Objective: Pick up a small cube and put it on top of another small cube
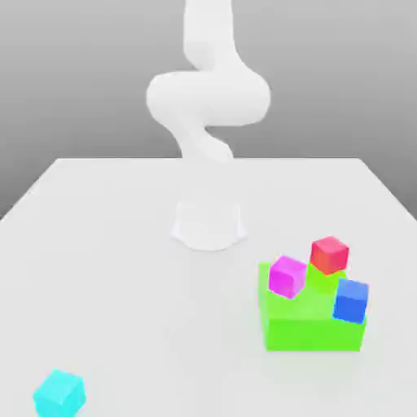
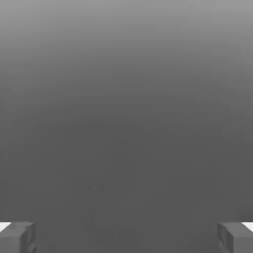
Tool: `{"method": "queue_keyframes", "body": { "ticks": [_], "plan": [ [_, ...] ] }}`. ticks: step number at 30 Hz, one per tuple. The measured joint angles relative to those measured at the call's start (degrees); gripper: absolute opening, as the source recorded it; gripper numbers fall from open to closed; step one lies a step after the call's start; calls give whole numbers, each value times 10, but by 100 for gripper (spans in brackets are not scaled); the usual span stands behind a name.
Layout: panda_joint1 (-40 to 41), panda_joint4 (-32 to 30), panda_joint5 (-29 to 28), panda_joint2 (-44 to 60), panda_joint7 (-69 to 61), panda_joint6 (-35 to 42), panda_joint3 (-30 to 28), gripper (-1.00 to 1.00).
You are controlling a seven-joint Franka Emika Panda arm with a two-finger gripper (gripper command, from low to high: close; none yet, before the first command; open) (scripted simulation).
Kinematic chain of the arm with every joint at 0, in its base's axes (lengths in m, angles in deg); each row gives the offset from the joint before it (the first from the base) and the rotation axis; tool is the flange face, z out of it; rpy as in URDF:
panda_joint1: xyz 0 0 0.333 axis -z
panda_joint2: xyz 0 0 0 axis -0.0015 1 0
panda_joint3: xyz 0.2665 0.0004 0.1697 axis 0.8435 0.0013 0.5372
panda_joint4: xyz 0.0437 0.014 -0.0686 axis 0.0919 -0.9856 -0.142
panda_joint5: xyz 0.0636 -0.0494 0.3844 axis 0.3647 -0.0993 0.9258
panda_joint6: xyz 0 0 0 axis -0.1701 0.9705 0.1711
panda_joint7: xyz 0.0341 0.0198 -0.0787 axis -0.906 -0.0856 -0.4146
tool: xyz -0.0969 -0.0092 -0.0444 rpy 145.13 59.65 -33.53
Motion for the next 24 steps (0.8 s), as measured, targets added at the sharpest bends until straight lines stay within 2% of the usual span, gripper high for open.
{"method": "queue_keyframes", "body": {
  "ticks": [15, 24],
  "plan": [
    [8, -3, 68, 315, -71, -94, -98, 0],
    [50, -5, 105, 501, -110, -150, -121, 0]
  ]
}}
